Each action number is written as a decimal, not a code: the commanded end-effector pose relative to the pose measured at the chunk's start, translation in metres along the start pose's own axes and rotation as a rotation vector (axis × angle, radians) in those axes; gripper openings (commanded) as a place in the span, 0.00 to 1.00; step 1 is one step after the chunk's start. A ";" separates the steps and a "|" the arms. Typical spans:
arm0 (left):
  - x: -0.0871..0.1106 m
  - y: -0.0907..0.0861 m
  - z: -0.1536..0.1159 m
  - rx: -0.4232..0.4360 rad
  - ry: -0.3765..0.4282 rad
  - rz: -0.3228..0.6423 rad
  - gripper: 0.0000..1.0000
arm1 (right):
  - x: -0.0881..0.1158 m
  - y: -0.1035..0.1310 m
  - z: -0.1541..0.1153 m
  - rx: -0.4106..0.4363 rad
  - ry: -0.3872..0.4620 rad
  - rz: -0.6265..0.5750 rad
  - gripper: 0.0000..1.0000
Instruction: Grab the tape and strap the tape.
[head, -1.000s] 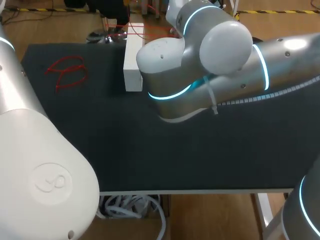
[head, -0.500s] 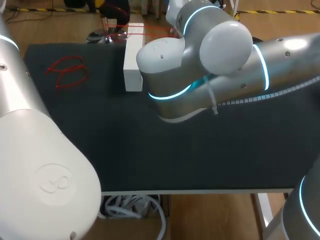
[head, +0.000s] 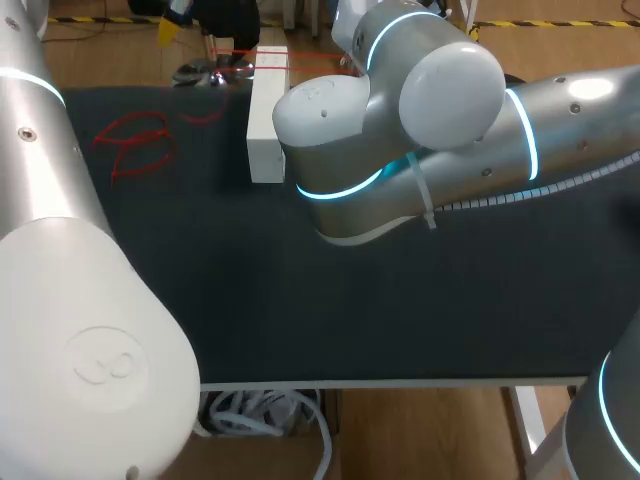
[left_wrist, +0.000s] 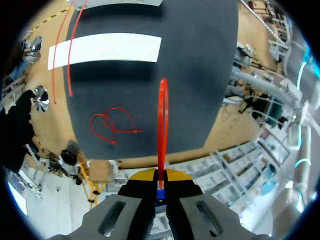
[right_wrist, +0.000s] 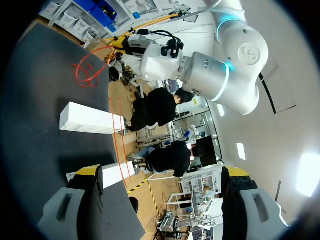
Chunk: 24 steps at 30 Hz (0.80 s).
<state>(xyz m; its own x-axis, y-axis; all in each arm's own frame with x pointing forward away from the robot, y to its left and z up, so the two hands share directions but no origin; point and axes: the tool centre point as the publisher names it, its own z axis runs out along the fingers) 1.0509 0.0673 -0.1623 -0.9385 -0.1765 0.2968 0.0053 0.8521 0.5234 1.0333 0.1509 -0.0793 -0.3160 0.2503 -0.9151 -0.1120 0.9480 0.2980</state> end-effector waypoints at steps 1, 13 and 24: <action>-0.005 0.007 0.016 0.038 0.055 -0.026 0.00 | -0.002 0.000 -0.001 0.000 0.007 -0.002 1.00; -0.006 0.012 0.017 0.074 0.031 -0.063 1.00 | -0.002 0.000 -0.001 0.000 0.007 -0.002 1.00; -0.006 0.012 0.017 0.074 0.031 -0.063 1.00 | -0.002 0.000 -0.001 0.000 0.007 -0.002 1.00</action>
<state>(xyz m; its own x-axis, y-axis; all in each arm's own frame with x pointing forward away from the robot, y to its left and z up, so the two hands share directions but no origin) 1.0522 0.0867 -0.1725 -0.9242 -0.2457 0.2923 -0.0797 0.8728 0.4815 1.0333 0.1509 -0.0793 -0.3161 0.2503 -0.9151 -0.1121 0.9480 0.2980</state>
